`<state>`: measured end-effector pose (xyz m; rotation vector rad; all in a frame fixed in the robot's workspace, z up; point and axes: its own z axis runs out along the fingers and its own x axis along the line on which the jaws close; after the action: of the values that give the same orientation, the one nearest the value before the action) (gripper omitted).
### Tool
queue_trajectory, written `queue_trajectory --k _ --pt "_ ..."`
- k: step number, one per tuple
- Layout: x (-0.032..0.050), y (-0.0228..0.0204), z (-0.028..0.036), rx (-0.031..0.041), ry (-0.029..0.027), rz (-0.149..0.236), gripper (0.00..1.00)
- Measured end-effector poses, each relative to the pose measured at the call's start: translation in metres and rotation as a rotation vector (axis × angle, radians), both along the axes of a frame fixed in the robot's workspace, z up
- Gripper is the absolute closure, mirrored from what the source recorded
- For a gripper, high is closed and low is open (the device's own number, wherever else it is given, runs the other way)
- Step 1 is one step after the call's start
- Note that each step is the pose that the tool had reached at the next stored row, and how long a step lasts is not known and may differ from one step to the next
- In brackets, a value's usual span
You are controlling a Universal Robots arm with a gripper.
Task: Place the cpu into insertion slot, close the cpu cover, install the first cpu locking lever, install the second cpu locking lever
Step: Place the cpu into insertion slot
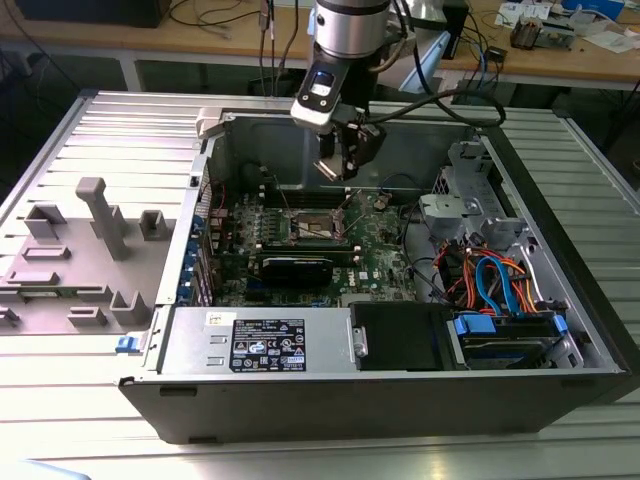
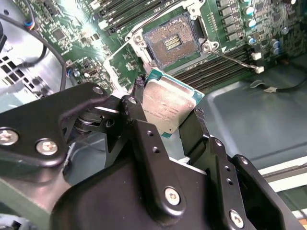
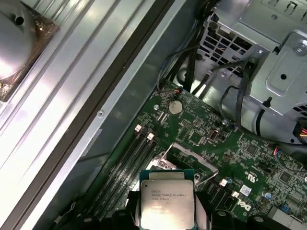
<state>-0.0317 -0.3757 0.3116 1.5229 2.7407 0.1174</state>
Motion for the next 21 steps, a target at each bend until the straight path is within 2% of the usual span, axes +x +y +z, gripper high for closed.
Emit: queue_trajectory --k 3,4,12,15,18,20,21 --pt "0.0 -0.0001 -0.0008 -0.0002 0.0001 -0.044 0.46" --pt "0.0 0.0 -0.0012 0.0 0.0 -0.074 0.46" --pt "0.0 0.0 -0.0025 -0.0001 0.0001 -0.172 0.46" --pt "0.0 0.0 -0.0032 0.0 0.0001 -0.219 0.46" --pt "0.0 0.0 -0.0047 0.0 0.0 -0.312 0.46" --pt "0.0 0.0 -0.0051 0.0 0.0001 -0.336 0.46" --pt "0.0 0.0 -0.0055 -0.0001 0.0001 -0.361 0.46"
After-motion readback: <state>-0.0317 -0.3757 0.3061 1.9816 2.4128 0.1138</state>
